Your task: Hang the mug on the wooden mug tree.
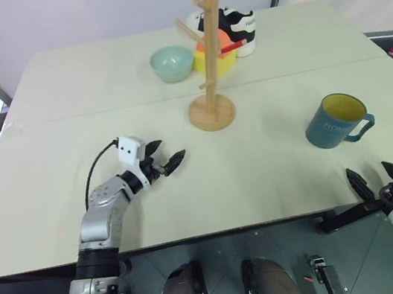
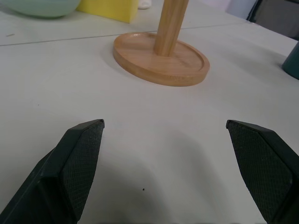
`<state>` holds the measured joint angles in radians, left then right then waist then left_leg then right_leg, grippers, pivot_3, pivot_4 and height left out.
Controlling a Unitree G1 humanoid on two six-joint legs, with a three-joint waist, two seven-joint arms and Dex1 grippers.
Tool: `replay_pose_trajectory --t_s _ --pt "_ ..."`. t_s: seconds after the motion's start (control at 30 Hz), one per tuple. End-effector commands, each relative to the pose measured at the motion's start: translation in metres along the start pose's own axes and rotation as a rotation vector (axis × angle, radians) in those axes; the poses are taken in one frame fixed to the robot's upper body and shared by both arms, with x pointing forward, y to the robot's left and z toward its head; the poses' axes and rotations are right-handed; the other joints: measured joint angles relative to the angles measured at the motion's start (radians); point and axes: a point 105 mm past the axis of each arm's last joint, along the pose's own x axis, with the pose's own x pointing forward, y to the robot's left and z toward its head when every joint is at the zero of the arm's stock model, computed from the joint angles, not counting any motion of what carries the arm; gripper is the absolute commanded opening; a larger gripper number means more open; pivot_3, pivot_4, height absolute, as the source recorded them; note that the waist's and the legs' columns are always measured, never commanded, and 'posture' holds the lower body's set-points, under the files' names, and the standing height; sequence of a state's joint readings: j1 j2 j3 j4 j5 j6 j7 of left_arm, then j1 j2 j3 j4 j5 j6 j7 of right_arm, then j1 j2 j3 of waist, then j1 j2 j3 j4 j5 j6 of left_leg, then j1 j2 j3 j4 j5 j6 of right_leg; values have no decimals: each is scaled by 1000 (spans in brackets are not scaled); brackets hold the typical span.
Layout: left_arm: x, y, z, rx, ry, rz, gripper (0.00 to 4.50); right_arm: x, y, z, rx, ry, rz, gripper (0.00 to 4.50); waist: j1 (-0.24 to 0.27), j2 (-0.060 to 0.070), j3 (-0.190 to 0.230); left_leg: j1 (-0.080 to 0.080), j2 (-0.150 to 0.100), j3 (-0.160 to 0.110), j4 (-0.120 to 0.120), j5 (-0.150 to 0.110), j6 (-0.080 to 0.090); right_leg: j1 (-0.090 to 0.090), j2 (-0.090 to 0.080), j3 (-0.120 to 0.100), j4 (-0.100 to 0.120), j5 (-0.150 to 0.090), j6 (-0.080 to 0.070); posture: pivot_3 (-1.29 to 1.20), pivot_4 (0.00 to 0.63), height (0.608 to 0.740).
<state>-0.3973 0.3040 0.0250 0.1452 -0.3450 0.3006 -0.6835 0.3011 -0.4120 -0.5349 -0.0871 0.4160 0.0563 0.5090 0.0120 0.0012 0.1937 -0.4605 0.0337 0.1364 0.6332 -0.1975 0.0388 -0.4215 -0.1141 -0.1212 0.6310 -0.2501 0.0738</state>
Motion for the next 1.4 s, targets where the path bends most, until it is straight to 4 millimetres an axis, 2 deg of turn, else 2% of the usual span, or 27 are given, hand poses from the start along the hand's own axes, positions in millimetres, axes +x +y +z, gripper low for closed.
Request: replay_pose_trajectory --t_s 0.03,0.23,0.4,0.53,0.63,0.8,1.0,1.4 --pt "-3 1 14 32 -40 6 4500 0 -5 8 -26 -32 -6 4421 0 0 0 0 0 0 0 0 0 0 0 0 0 0 0 0 150 740" --pt "-3 0 15 27 -42 4 4500 4 -8 9 -36 -31 -30 4421 0 0 0 0 0 0 1 0 0 0 0 0 1 0 0 0 150 740" --pt "0 -14 17 66 -46 -77 4500 8 -13 11 -37 -41 -63 4421 0 0 0 0 0 0 2 1 1 1 0 -1 1 1 1 0 150 740" --pt "-4 -55 27 86 -95 -297 4500 13 -17 19 -41 -76 -88 4421 -1 0 0 0 0 0 3 0 1 1 0 -1 1 1 1 0 150 740" --pt "-9 -88 26 132 -74 -477 4500 16 -22 26 -48 -106 -131 4421 -1 1 -1 0 0 0 3 1 1 1 0 0 1 1 1 0 150 740" --pt "-11 -116 30 150 -73 -626 4500 24 -23 35 -75 -127 -166 4421 -1 7 -4 0 0 0 5 1 1 2 1 0 2 2 -1 0 150 740" --pt "-8 -125 35 166 -80 -658 4500 37 -22 43 -82 -142 -184 4421 -2 10 -6 0 1 0 9 0 2 3 1 0 2 2 -1 0 150 740" --pt "-9 -124 41 186 -95 -640 4500 62 -29 43 -102 -113 -216 4421 -4 10 -6 0 1 0 12 0 5 5 1 1 2 4 0 0 150 740"
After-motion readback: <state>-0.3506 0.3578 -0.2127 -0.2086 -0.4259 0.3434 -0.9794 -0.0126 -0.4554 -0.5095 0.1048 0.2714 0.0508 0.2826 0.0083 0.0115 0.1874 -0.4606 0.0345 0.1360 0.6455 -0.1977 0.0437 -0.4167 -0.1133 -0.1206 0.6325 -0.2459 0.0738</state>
